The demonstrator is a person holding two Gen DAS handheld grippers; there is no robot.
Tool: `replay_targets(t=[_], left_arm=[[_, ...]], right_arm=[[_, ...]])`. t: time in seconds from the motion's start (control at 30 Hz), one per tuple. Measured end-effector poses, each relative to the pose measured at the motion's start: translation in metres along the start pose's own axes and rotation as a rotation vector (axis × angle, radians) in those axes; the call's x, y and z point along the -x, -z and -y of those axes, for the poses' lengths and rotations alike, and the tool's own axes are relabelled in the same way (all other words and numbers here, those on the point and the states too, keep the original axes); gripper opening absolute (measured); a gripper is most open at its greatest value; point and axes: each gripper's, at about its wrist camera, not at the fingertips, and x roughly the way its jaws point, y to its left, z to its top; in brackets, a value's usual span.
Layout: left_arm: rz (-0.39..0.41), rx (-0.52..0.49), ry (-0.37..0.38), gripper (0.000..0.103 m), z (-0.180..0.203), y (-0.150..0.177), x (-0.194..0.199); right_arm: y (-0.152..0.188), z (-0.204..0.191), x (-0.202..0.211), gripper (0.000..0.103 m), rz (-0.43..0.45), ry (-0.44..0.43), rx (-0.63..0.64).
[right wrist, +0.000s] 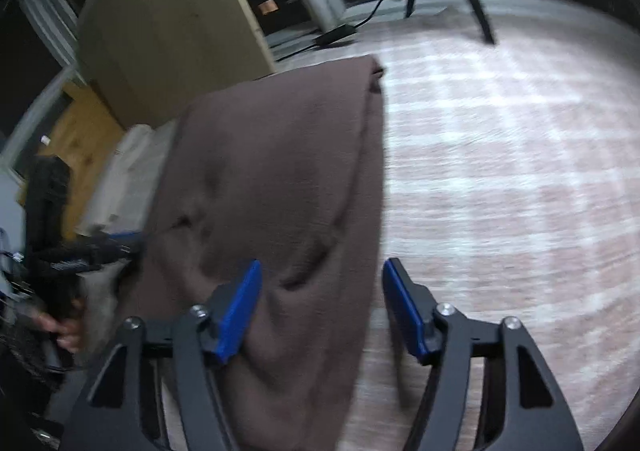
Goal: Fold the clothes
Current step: 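Grasp the folded brown garment with both grippers and lift it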
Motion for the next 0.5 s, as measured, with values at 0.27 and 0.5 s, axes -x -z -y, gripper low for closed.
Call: replay_targets(t=[0.27,0.5], left_arm=[[0.005,0.025,0.111,0.027,0.004,-0.007,-0.008],[0.028,0.029,0.101,0.016,0.004,-0.003,-0.001]], right_arm=[[-0.003,0.024,-0.016,0.04,-0.038,-0.225,-0.233],[-0.001,0.018,-0.018,0.022,-0.021,-0.203,-0.24]])
